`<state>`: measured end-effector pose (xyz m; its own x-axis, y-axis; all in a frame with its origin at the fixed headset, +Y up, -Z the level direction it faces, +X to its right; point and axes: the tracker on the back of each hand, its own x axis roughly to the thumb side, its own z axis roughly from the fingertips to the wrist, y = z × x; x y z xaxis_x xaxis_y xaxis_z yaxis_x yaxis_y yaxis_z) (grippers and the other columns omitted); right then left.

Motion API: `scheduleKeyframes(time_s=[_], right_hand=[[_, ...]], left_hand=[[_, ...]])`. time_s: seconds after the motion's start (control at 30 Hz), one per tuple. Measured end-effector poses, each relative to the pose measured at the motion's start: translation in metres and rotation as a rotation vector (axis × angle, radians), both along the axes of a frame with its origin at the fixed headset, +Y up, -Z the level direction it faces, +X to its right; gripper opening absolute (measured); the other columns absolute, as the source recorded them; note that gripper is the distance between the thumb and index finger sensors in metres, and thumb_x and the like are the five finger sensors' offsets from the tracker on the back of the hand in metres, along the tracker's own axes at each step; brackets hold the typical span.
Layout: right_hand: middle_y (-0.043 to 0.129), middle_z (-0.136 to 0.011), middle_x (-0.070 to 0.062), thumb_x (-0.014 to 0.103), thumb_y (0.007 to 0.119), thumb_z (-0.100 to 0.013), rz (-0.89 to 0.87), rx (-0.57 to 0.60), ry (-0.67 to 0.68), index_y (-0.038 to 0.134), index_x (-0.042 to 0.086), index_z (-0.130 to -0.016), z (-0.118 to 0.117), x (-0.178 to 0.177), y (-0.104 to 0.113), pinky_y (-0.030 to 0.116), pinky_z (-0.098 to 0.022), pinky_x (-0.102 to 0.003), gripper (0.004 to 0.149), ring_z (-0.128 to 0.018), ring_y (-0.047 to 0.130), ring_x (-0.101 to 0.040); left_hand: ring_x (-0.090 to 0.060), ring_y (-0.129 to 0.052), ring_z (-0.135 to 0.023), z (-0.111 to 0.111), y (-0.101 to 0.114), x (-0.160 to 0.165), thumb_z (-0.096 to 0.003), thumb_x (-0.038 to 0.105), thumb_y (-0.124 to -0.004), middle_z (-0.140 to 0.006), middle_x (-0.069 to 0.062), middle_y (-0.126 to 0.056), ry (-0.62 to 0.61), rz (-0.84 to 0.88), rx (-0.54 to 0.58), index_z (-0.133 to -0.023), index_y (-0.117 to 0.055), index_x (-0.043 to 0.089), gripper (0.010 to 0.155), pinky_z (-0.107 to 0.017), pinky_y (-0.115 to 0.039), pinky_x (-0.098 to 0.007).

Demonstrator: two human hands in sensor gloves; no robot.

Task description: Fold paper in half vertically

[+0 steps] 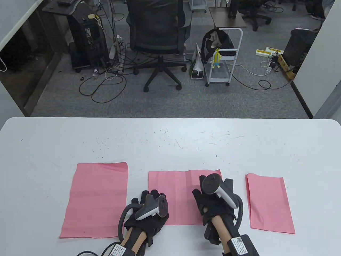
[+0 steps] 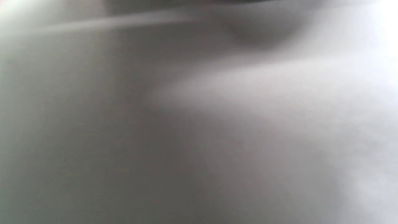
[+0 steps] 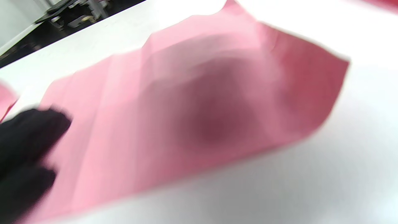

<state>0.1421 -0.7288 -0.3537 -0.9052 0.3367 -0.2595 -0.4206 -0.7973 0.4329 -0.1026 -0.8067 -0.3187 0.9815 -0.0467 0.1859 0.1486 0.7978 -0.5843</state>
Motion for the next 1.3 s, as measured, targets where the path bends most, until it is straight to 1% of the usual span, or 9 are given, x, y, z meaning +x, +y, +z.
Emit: scheduleKeyframes(time_s=[0.13, 0.3, 0.63, 0.8, 0.93, 1.0, 1.1, 1.17, 1.3], right_hand=[[0.033, -0.118, -0.004, 0.054, 0.064, -0.051, 0.005, -0.051, -0.129, 0.026, 0.032, -0.109, -0.033, 0.025, -0.010, 0.041, -0.078, -0.058, 0.072, -0.109, 0.035, -0.038], [0.031, -0.118, -0.004, 0.053, 0.066, -0.051, 0.054, -0.112, -0.217, 0.023, 0.031, -0.108, -0.055, 0.043, -0.038, 0.042, -0.079, -0.057, 0.075, -0.109, 0.036, -0.038], [0.024, -0.117, -0.003, 0.048, 0.070, -0.050, 0.185, -0.174, -0.223, 0.023, 0.031, -0.107, -0.063, 0.047, -0.059, 0.036, -0.080, -0.055, 0.076, -0.109, 0.028, -0.033], [0.029, -0.117, -0.003, 0.047, 0.072, -0.049, 0.200, -0.133, -0.230, 0.036, 0.030, -0.105, -0.063, 0.045, -0.059, 0.039, -0.079, -0.056, 0.069, -0.109, 0.032, -0.035], [0.034, -0.116, -0.001, 0.048, 0.075, -0.048, 0.192, -0.103, -0.245, 0.052, 0.032, -0.095, -0.062, 0.048, -0.060, 0.042, -0.079, -0.056, 0.055, -0.109, 0.036, -0.034], [0.032, -0.116, -0.002, 0.049, 0.072, -0.049, 0.064, -0.119, -0.252, 0.055, 0.030, -0.094, -0.061, 0.056, -0.058, 0.038, -0.079, -0.056, 0.052, -0.108, 0.031, -0.034], [0.036, -0.116, -0.006, 0.049, 0.066, -0.051, -0.353, -0.137, -0.288, 0.063, 0.024, -0.094, -0.055, 0.074, -0.052, 0.024, -0.076, -0.058, 0.050, -0.107, 0.020, -0.038], [0.046, -0.114, -0.009, 0.050, 0.065, -0.051, -0.512, -0.155, -0.276, 0.065, 0.022, -0.096, -0.050, 0.083, -0.045, 0.028, -0.076, -0.059, 0.053, -0.107, 0.027, -0.039], [0.052, -0.113, -0.012, 0.052, 0.062, -0.052, -0.743, -0.183, -0.223, 0.060, 0.020, -0.102, -0.036, 0.090, -0.038, 0.044, -0.075, -0.060, 0.060, -0.104, 0.048, -0.044]], left_hand=[[-0.034, 0.000, -0.115, 0.000, 0.000, 0.000, -0.0520, 0.067, -0.034, -0.123, 0.002, 0.007, -0.002, -0.002, 0.003, -0.113, 0.003, 0.036, 0.078, -0.084, -0.019, -0.066], [-0.035, 0.000, -0.115, 0.000, 0.000, 0.000, -0.0520, 0.066, -0.034, -0.123, 0.002, 0.008, -0.002, -0.001, 0.003, -0.113, 0.004, 0.036, 0.078, -0.084, -0.019, -0.066], [-0.035, 0.000, -0.115, 0.000, 0.001, 0.000, -0.0519, 0.066, -0.034, -0.123, 0.002, 0.008, -0.003, -0.001, 0.002, -0.113, 0.004, 0.036, 0.078, -0.084, -0.019, -0.066], [-0.035, 0.000, -0.115, 0.000, 0.001, 0.000, -0.0520, 0.066, -0.034, -0.123, 0.002, 0.008, -0.004, -0.002, 0.002, -0.113, 0.004, 0.036, 0.078, -0.084, -0.019, -0.066], [-0.035, 0.000, -0.115, 0.000, 0.001, 0.001, -0.0520, 0.066, -0.034, -0.123, 0.002, 0.008, -0.004, -0.002, 0.003, -0.113, 0.004, 0.036, 0.078, -0.084, -0.019, -0.066], [-0.035, 0.000, -0.115, 0.000, 0.001, 0.001, -0.0520, 0.066, -0.034, -0.123, 0.002, 0.008, -0.004, -0.001, 0.003, -0.113, 0.004, 0.036, 0.078, -0.084, -0.019, -0.066], [-0.035, 0.000, -0.115, 0.000, 0.001, 0.000, -0.0520, 0.066, -0.034, -0.123, 0.002, 0.008, -0.003, 0.003, 0.002, -0.113, 0.004, 0.036, 0.078, -0.084, -0.019, -0.066], [-0.035, 0.000, -0.115, 0.000, 0.001, 0.000, -0.0520, 0.066, -0.034, -0.123, 0.002, 0.008, -0.003, 0.003, 0.003, -0.113, 0.004, 0.036, 0.078, -0.084, -0.019, -0.066], [-0.035, 0.000, -0.115, 0.000, 0.001, 0.000, -0.0520, 0.066, -0.034, -0.123, 0.002, 0.007, -0.003, 0.003, 0.002, -0.113, 0.004, 0.036, 0.078, -0.084, -0.019, -0.066]])
